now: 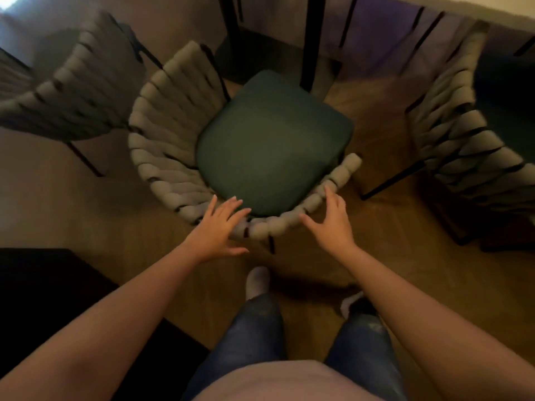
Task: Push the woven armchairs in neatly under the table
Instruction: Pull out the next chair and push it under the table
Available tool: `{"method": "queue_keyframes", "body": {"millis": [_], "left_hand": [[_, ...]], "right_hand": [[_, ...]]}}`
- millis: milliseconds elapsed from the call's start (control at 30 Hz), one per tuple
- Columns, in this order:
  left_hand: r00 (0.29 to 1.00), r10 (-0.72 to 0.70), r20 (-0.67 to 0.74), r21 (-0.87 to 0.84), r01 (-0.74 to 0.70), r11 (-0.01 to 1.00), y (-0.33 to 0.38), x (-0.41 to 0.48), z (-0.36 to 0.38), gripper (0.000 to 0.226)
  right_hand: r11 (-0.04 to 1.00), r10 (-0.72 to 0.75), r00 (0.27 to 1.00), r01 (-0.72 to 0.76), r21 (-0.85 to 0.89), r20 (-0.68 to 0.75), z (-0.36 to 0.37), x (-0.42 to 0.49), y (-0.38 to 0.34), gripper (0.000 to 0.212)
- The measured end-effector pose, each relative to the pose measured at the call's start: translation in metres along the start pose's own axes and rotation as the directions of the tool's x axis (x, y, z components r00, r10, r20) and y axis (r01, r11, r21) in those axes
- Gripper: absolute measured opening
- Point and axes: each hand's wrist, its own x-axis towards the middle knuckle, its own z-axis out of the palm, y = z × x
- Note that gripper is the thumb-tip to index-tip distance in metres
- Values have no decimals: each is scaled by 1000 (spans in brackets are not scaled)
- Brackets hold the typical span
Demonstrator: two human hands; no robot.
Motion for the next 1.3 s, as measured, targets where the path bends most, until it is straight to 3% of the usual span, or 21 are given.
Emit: {"method": "queue_keyframes", "body": {"millis": [100, 167, 267, 333, 500, 800, 900, 1067, 1300], "left_hand": [[997, -44, 60, 71, 39, 997, -48, -35, 4, 98], [995, -78, 64, 96, 72, 993, -67, -48, 10, 95], [984, -97, 146, 136, 78, 988, -79, -47, 6, 84], [982, -121, 148, 138, 100, 985, -85, -40, 3, 79], [977, -79, 199, 259, 25, 966, -125, -19, -1, 72], [928, 98, 360, 369, -238, 898, -245, 29, -21, 61], [909, 133, 394, 442, -315, 840, -281, 45, -27, 58], [858, 233, 458, 422, -441, 793, -293, 62, -31, 47], [853, 267, 448, 357, -445, 821, -272, 83, -44, 44]], "right_hand": [[952, -87, 996, 72, -297, -37, 44, -12, -31, 86], [894, -129, 990, 143, -425, 61, 61, -16, -42, 85], [804, -68, 964, 204, -558, 256, 81, -19, -54, 88], [744, -53, 951, 241, -623, 305, 93, -21, -59, 88], [653, -85, 925, 333, -680, 371, 123, -16, -72, 83], [763, 211, 921, 53, -644, 327, 183, 21, -121, 65], [684, 248, 915, 68, -726, 319, 204, 25, -133, 67], [652, 249, 915, 84, -754, 317, 204, 29, -127, 53], [647, 188, 938, 105, -755, 292, 170, 42, -116, 47]]}}
